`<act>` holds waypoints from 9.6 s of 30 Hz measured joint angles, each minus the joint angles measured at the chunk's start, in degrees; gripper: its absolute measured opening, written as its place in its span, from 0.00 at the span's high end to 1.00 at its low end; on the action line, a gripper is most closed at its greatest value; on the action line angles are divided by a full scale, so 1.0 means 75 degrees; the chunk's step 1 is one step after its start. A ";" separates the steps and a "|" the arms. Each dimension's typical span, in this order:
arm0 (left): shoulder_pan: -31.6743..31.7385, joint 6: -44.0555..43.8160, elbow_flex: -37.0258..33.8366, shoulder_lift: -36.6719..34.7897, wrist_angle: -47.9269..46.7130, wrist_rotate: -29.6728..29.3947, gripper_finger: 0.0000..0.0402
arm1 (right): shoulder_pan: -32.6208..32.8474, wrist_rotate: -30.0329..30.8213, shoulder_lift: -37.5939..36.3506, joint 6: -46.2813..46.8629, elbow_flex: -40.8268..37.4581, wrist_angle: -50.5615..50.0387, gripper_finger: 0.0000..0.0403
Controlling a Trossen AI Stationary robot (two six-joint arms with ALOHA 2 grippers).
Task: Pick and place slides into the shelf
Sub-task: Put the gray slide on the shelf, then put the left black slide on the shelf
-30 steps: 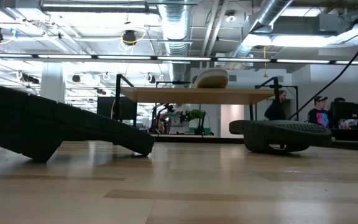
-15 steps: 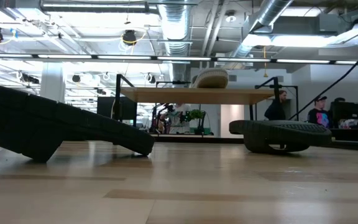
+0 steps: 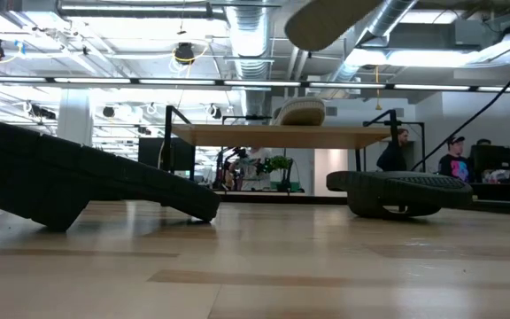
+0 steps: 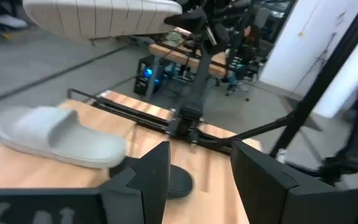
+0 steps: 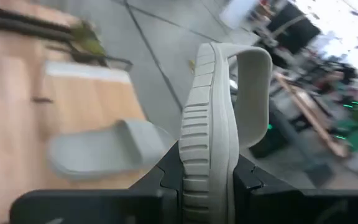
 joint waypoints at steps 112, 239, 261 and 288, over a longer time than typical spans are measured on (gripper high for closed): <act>0.0003 0.1519 -0.0006 -0.0003 -0.0526 -0.0806 0.61 | -0.0169 -0.0153 0.4521 0.4895 -0.0002 -0.4140 0.88; -0.0696 -0.1011 -0.0204 0.0260 -0.2704 0.0598 0.61 | 0.1833 0.0043 -0.0521 0.4255 -0.0302 -0.1543 0.66; -0.3328 -0.5433 -0.2698 0.0494 -0.1299 -0.2266 0.61 | 0.1836 0.0015 -0.1264 0.4428 -0.1593 -0.1342 0.67; -0.4535 -0.7810 -0.3346 0.0705 -0.1318 0.0705 0.61 | 0.1836 -0.0693 -0.1221 0.4399 -0.1593 -0.1390 0.67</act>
